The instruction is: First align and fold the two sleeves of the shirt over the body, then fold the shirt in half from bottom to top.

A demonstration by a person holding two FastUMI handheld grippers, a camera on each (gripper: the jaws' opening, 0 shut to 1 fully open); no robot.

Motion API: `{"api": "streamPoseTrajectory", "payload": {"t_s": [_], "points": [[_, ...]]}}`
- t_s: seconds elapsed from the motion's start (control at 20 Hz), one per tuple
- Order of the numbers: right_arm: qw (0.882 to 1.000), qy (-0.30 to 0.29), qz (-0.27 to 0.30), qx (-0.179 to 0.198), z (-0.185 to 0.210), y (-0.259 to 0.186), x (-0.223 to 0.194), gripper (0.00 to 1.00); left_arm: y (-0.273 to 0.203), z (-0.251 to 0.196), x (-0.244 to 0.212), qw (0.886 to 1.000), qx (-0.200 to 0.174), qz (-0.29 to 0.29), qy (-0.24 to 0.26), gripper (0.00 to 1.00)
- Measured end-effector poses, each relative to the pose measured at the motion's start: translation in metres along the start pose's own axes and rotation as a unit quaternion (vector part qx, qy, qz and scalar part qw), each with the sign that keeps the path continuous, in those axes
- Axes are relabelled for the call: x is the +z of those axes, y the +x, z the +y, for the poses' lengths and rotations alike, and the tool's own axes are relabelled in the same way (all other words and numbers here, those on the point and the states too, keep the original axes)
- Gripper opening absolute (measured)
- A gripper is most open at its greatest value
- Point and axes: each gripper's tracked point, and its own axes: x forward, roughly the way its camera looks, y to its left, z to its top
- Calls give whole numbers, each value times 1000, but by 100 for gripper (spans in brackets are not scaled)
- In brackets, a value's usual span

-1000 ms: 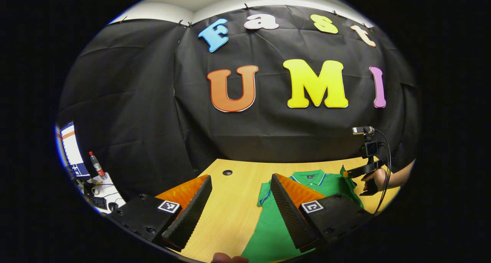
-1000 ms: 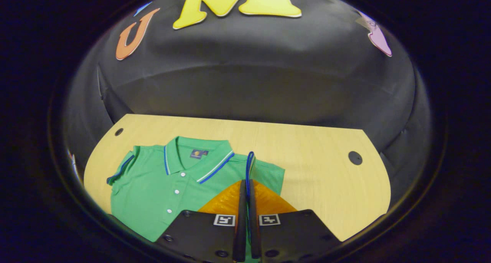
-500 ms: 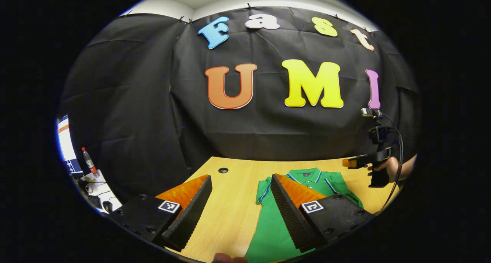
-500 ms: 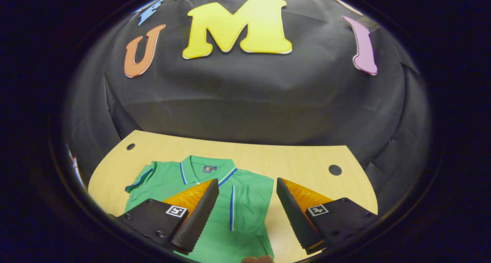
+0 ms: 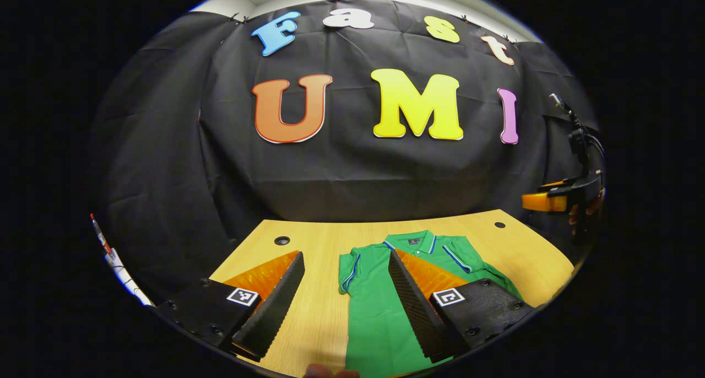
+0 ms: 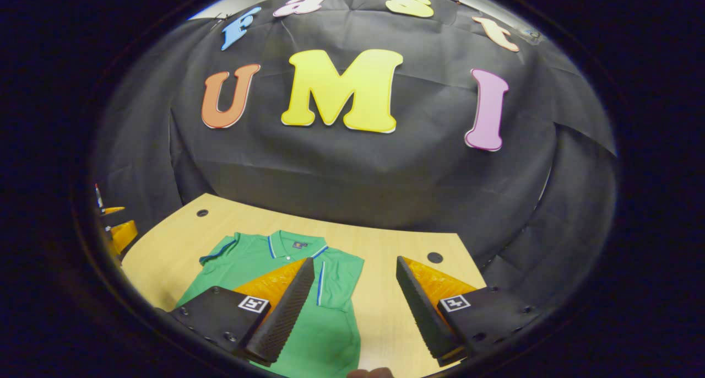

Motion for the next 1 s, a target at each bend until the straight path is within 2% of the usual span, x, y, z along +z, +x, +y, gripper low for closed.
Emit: {"api": "streamPoseTrajectory", "payload": {"t_s": [0.2,0.35,0.4,0.55,0.65,0.8,0.9,1.0], "points": [[1000,-15,-14,-19,-18,-38,4,96,43,0,-29,1000,-17,19,16,99],[999,-24,-9,-44,-38,-62,1,99,79,8,-57,999,-12,39,28,99],[998,-22,-5,-50,-44,-68,-1,96,91,9,-67,998,-12,47,26,99],[998,-21,8,-63,-54,-80,-12,94,123,17,-105,996,-5,86,13,100],[997,-24,22,-71,-60,-88,-20,97,143,23,-129,993,1,114,22,99],[996,-17,41,-77,-63,-92,-32,95,164,23,-149,989,-5,141,38,96],[996,-17,46,-81,-66,-92,-34,99,175,21,-156,987,-5,148,58,94],[996,-9,50,-73,-62,-91,-37,95,182,22,-165,984,1,160,76,88]]}}
